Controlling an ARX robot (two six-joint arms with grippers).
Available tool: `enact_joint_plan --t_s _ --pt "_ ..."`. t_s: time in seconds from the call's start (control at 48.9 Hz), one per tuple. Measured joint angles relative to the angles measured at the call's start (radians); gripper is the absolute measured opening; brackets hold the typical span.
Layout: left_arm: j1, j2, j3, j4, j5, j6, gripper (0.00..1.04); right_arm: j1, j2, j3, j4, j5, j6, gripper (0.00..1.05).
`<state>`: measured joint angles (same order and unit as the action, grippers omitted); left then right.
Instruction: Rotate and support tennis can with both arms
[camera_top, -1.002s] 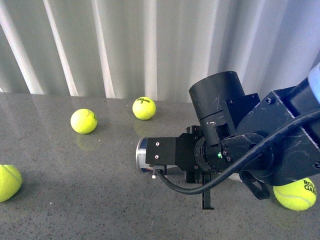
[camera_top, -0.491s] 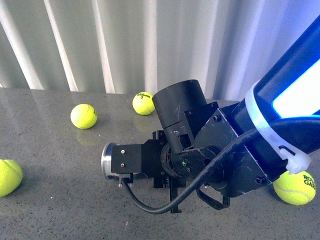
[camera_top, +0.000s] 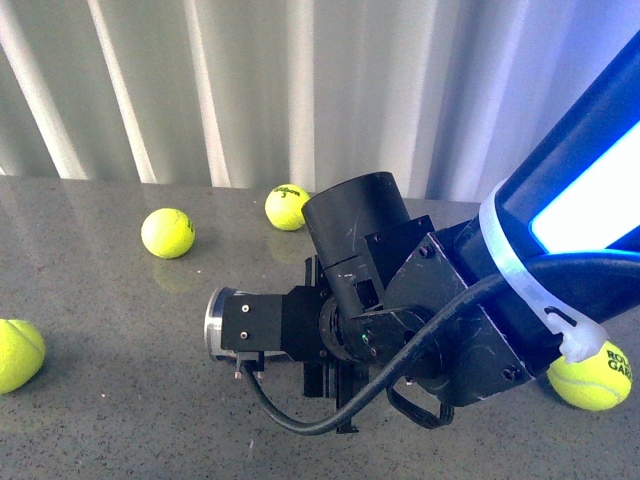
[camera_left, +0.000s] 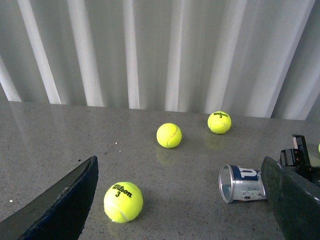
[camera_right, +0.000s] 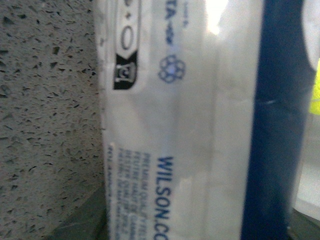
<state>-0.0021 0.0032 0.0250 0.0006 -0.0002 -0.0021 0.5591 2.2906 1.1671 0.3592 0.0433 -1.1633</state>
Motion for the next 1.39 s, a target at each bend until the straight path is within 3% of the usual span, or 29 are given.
enact_joint_plan --t_s 0.245,0.859,1.064,1.268,1.391 --pt "0.0 0.0 0.0 0.0 0.0 0.0 0.98 0.019 -0.064 -0.028 -0.097 -0.041 0.09 1.0" --pt "0.0 0.0 0.0 0.0 0.0 0.0 0.98 -0.041 -0.264 -0.046 -0.436 -0.086 0.143 0.98" --pt "0.0 0.0 0.0 0.0 0.0 0.0 0.98 -0.07 -0.372 -0.051 -0.539 -0.153 0.145 0.98" --pt "0.0 0.0 0.0 0.0 0.0 0.0 0.98 -0.133 -0.601 -0.07 -0.518 -0.278 0.234 0.98" --pt "0.0 0.0 0.0 0.0 0.0 0.0 0.98 -0.177 -0.739 -0.104 -0.485 -0.305 0.301 0.98"
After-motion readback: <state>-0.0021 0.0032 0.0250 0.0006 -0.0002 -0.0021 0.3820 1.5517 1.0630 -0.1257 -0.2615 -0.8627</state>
